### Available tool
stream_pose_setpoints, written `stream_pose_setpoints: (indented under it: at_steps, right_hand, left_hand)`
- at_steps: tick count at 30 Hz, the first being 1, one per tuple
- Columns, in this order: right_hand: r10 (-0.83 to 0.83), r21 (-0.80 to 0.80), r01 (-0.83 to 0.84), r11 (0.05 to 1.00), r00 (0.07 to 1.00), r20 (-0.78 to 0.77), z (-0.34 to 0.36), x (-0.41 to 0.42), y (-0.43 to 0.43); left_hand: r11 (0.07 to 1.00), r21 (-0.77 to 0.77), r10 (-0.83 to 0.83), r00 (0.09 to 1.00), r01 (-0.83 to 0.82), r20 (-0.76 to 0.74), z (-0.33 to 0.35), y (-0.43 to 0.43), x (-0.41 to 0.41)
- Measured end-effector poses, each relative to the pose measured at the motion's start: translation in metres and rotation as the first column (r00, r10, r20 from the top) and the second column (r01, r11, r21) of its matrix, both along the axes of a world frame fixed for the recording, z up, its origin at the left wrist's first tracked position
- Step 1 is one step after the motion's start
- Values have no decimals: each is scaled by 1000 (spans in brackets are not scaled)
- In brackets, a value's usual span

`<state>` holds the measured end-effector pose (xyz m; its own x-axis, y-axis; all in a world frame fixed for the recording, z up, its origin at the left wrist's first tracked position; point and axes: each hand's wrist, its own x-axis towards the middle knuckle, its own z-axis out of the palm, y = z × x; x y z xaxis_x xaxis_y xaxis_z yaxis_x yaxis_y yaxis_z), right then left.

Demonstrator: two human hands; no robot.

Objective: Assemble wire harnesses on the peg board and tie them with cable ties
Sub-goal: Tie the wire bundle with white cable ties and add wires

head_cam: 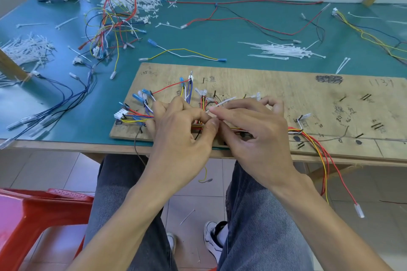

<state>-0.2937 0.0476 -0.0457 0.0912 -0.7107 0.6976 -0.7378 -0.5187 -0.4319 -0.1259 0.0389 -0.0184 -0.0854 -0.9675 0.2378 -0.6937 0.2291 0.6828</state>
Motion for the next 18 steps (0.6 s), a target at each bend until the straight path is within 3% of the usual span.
stream_pose_setpoints:
  at_steps: [4, 10, 18]
  right_hand:
    - [33, -20, -33, 999, 999, -43, -1, 1, 1]
    - [47, 31, -47, 998, 999, 13, 0, 1, 1]
    - [26, 123, -33, 992, 998, 57, 6, 3, 4]
  left_hand:
    - [1000, 11, 4, 1000, -4, -12, -2, 0, 1]
    - [999, 6, 34, 999, -34, -34, 0, 0, 1]
    - [991, 118, -22, 955, 59, -296, 11, -11, 4]
